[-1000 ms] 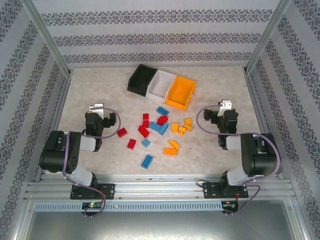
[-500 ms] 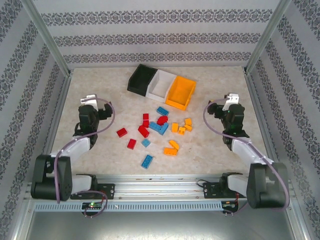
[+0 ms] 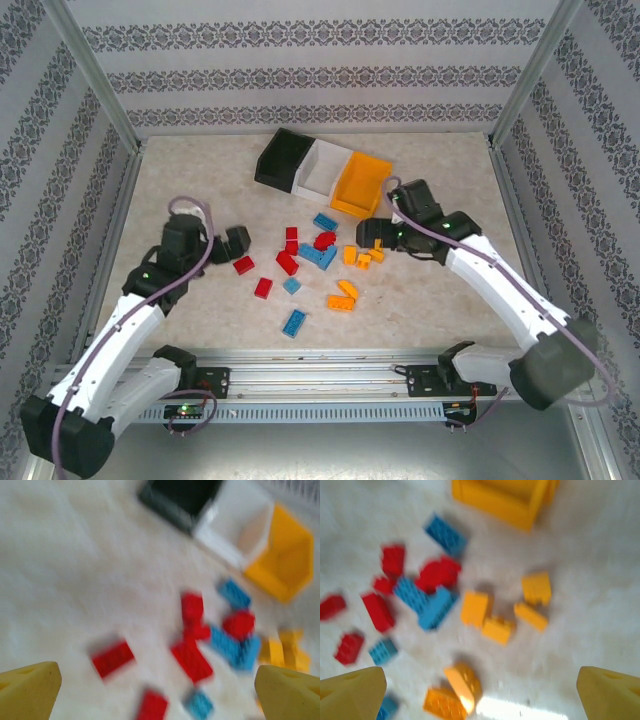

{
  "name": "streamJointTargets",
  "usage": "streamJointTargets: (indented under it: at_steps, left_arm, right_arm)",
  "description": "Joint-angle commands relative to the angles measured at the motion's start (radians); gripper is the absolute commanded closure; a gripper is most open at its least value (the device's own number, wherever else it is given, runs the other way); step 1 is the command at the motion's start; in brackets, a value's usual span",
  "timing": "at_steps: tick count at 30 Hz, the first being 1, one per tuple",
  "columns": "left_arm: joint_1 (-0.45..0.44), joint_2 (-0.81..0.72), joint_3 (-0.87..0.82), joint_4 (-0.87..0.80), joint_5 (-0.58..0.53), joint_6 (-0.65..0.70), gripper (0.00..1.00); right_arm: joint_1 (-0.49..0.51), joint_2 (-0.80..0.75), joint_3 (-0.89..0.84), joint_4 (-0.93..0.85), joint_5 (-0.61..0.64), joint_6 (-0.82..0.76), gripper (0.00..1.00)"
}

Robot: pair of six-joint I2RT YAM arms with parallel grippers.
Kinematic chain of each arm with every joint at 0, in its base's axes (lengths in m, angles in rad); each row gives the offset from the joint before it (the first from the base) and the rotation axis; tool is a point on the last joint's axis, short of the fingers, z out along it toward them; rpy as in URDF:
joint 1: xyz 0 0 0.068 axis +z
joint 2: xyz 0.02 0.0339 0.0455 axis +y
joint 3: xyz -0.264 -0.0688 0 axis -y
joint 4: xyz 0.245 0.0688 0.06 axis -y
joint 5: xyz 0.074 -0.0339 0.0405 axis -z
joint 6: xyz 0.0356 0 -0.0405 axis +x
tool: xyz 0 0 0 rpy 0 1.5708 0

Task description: Sort the legos into containers by color

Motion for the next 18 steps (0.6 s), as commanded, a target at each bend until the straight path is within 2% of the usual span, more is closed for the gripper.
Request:
streamJointTargets:
  at_steps: [1, 3, 8, 13, 18]
  left_arm:
    - [-0.121, -0.056, -0.081, -0.253, 0.063, -0.183, 0.0]
    - [-0.175, -0.109, -0.114, -0.279, 0.061, -0.237, 0.0]
    - [-0.183, -0.173, -0.088, -0.346, 0.056, -0.234, 0.0]
    - [-0.183, -0.07, -0.006, -0.35, 0.048, -0.17, 0.0]
    - [-0.182, 0.039, 0.063, -0.318, 0.049, -0.133, 0.0]
  right_arm:
    - [0.012, 0.085, 0.056, -0.204, 0.069, 0.068, 0.03]
    - [0.012, 0.151, 0.091, -0.188, 0.095, 0.046, 0.05]
    - [-0.026, 0.32, 0.163, -0.146, 0.09, -0.03, 0.14]
    - [-0.092, 0.448, 0.236, -0.118, 0.048, -0.078, 0.25]
    - [-0.114, 0.524, 0.271, -0.084, 0.025, -0.112, 0.27]
